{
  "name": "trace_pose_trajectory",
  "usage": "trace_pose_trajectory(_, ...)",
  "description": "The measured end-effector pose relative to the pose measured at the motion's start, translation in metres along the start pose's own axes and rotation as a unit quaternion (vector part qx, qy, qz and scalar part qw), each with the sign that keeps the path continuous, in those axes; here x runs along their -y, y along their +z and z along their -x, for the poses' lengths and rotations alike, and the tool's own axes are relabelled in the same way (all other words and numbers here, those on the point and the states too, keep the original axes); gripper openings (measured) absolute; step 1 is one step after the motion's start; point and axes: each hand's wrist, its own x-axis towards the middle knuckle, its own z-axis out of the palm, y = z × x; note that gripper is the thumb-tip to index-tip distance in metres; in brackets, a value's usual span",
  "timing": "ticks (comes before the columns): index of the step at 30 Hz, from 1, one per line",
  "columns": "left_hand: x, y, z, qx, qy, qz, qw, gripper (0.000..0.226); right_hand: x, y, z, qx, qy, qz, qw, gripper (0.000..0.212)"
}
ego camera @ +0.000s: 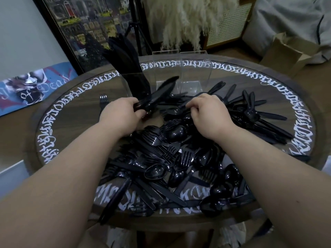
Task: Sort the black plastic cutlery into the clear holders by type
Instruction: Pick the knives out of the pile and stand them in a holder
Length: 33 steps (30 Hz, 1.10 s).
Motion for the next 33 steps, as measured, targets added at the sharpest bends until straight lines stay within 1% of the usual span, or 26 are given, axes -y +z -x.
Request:
trace_pose_trajectory(3, 0.006, -0.011, 0.006, -0.026, -0.014, 0.061, 0.998, 0.012, 0.009, 0.000, 0.000, -0.005, 0.004, -0.032, 0.999, 0.029)
trace_pose_trajectory(5, 0.007, -0.016, 0.010, -0.022, -0.021, 0.131, 0.991, 0.011, 0.016, -0.002, -0.001, -0.015, 0.029, -0.077, 0.996, 0.027)
trace_pose_trajectory(7, 0.008, -0.017, 0.016, 0.001, -0.027, 0.204, 0.979, 0.012, 0.024, -0.004, -0.002, -0.028, 0.073, -0.153, 0.985, 0.027)
trace_pose_trajectory(8, 0.009, -0.016, 0.018, 0.019, -0.032, 0.238, 0.971, 0.014, 0.027, -0.004, -0.003, -0.035, 0.098, -0.216, 0.971, 0.026)
trace_pose_trajectory(9, 0.009, -0.016, 0.021, 0.038, -0.036, 0.268, 0.962, 0.015, 0.030, -0.005, -0.004, -0.041, 0.126, -0.294, 0.947, 0.025)
trace_pose_trajectory(11, 0.008, -0.015, 0.025, 0.079, -0.034, 0.313, 0.946, 0.019, 0.036, -0.007, -0.004, -0.035, 0.173, -0.443, 0.879, 0.022)
trace_pose_trajectory(12, 0.008, -0.014, 0.027, 0.095, -0.029, 0.327, 0.940, 0.021, 0.039, -0.008, -0.005, -0.028, 0.186, -0.497, 0.847, 0.021)
trace_pose_trajectory(14, 0.006, -0.013, 0.029, 0.118, -0.020, 0.341, 0.932, 0.021, 0.043, -0.010, -0.006, -0.023, 0.201, -0.569, 0.797, 0.018)
trace_pose_trajectory(16, 0.003, -0.012, 0.031, 0.134, -0.012, 0.345, 0.929, 0.018, 0.047, -0.010, -0.007, -0.017, 0.210, -0.599, 0.773, 0.011)
trace_pose_trajectory(18, 0.002, -0.011, 0.031, 0.137, -0.002, 0.320, 0.937, 0.017, 0.050, -0.010, -0.008, -0.006, 0.212, -0.608, 0.765, 0.004)
trace_pose_trajectory(20, 0.002, -0.010, 0.030, 0.119, -0.008, 0.298, 0.947, 0.020, 0.051, -0.010, -0.008, -0.002, 0.213, -0.625, 0.751, 0.013)
trace_pose_trajectory(22, 0.001, -0.011, 0.029, 0.101, -0.031, 0.303, 0.947, 0.022, 0.053, -0.012, -0.007, -0.001, 0.215, -0.651, 0.729, 0.021)
trace_pose_trajectory(24, -0.001, -0.013, 0.029, 0.096, -0.048, 0.323, 0.940, 0.018, 0.053, -0.014, -0.007, 0.000, 0.218, -0.676, 0.703, 0.024)
trace_pose_trajectory(26, -0.004, -0.015, 0.030, 0.092, -0.061, 0.347, 0.931, 0.016, 0.054, -0.017, -0.006, -0.001, 0.221, -0.691, 0.688, 0.021)
trace_pose_trajectory(28, -0.006, -0.017, 0.031, 0.090, -0.071, 0.366, 0.923, 0.019, 0.055, -0.016, -0.006, -0.004, 0.225, -0.703, 0.675, 0.009)
trace_pose_trajectory(30, -0.007, -0.018, 0.032, 0.093, -0.070, 0.372, 0.921, 0.023, 0.055, -0.015, -0.007, -0.011, 0.231, -0.711, 0.664, 0.021)
trace_pose_trajectory(33, -0.008, -0.020, 0.033, 0.103, -0.061, 0.359, 0.926, 0.025, 0.055, -0.015, -0.008, -0.009, 0.217, -0.714, 0.666, 0.011)
